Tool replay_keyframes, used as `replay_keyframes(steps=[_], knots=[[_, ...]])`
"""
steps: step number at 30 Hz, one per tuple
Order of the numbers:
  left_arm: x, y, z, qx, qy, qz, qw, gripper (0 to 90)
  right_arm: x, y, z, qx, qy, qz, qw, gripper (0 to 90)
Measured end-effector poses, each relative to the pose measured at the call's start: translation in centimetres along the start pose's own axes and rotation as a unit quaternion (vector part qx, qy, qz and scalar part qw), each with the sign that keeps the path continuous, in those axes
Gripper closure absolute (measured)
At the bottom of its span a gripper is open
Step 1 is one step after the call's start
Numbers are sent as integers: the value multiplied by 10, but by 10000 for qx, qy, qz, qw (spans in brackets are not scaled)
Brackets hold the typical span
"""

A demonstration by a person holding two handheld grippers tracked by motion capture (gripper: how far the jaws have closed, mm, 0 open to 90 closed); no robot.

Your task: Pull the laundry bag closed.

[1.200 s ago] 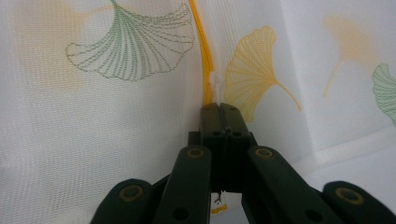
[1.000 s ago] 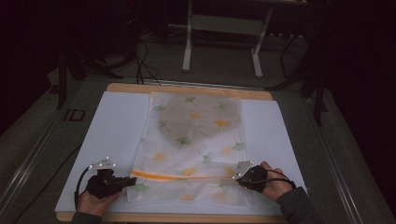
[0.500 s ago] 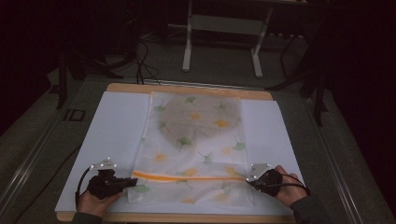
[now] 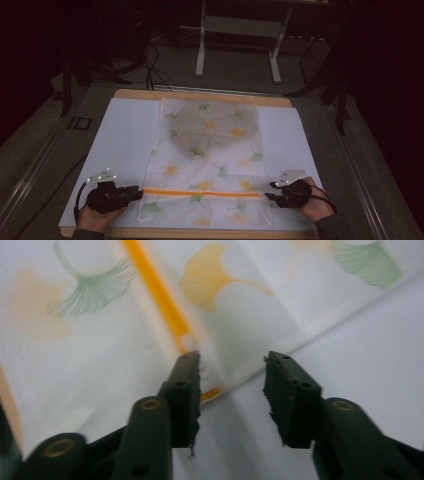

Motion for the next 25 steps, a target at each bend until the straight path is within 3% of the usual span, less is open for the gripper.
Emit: replay_keyframes(steps=[3,5,9,11,14,16,17,20,23,25], knots=[[7,1,-3,-80,285,-17,9996,609,-6,-1,3,-102,-25,263,9996,522],[13,1,-4,-86,591,17,9982,590,-11,-3,7,-130,-63,485,9987,501],[25,0,-4,-95,1165,116,9931,551,-21,-5,15,-261,-154,981,9947,463],[30,0,-3,-85,1391,156,9901,533,-29,-6,18,-394,-270,1289,9905,442],[38,-3,0,103,1841,323,9823,510,-37,-6,22,-546,-309,1655,9842,414],[42,-2,2,137,1997,355,9791,495,-42,-7,24,-638,-469,1760,9812,391],[45,-1,2,152,2135,397,9760,484,-45,-7,24,-700,-563,1796,9796,377],[51,0,4,166,2340,404,9713,465,-53,-6,24,-903,-790,1930,9738,357],[60,0,7,201,2549,277,9664,428,-65,-6,23,-1058,-1106,2216,9631,344],[68,3,9,207,2770,262,9603,395,-72,-7,24,-1115,-1223,2426,9559,320]])
Point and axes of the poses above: each handheld gripper's, and its own axes: z roughly forward along the jaws, y roughly out of its top, x roughly to its left, the point moved 9 cm from there along z, roughly forward along the jaws, and after that the axes turned 10 degrees about z, right-handed, at the moved point
